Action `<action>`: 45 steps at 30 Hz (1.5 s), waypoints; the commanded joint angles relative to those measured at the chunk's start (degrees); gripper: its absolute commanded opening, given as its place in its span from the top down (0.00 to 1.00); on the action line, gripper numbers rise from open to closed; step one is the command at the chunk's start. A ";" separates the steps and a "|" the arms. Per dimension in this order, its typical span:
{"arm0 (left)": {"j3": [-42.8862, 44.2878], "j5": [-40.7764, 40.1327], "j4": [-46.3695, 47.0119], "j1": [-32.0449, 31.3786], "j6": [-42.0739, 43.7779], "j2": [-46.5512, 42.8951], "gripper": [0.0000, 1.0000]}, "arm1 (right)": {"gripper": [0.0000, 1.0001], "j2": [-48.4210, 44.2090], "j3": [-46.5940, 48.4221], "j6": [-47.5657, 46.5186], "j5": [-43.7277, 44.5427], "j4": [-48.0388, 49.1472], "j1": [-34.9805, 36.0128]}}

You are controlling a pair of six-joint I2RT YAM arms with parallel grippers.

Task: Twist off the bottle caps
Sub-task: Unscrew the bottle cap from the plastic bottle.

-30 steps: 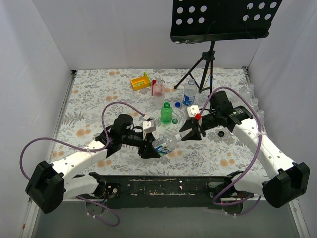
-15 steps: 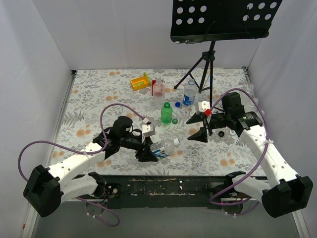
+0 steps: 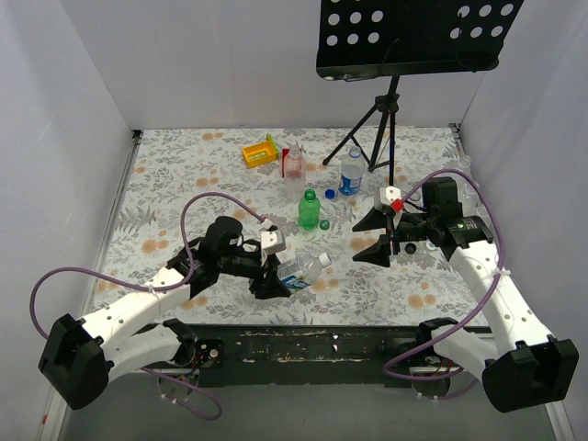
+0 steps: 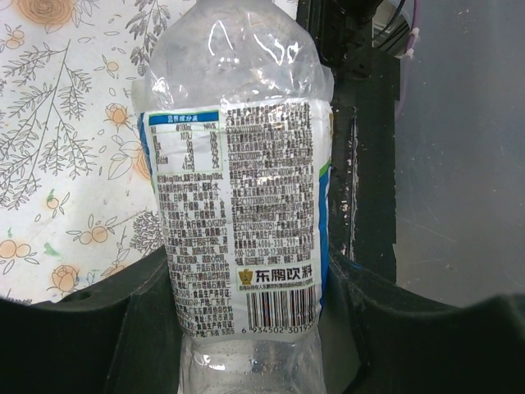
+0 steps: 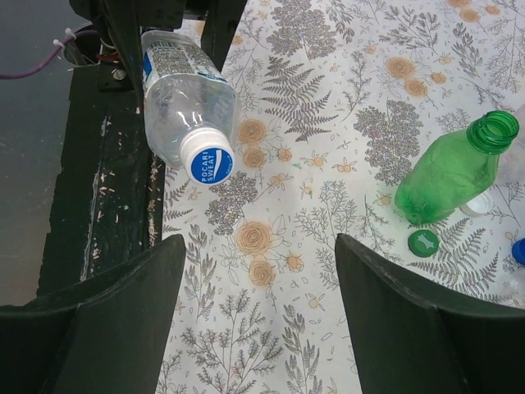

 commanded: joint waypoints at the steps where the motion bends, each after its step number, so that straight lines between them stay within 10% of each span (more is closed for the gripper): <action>1: 2.70 -2.83 -1.35 -0.99 1.67 -2.60 1.00 | 0.19 -0.84 -0.06 2.20 -0.68 0.24 -0.36; 45: 3.23 -21.11 -0.39 -12.41 3.78 1.18 1.00 | 0.19 1.62 0.82 6.42 -0.86 -3.10 -2.82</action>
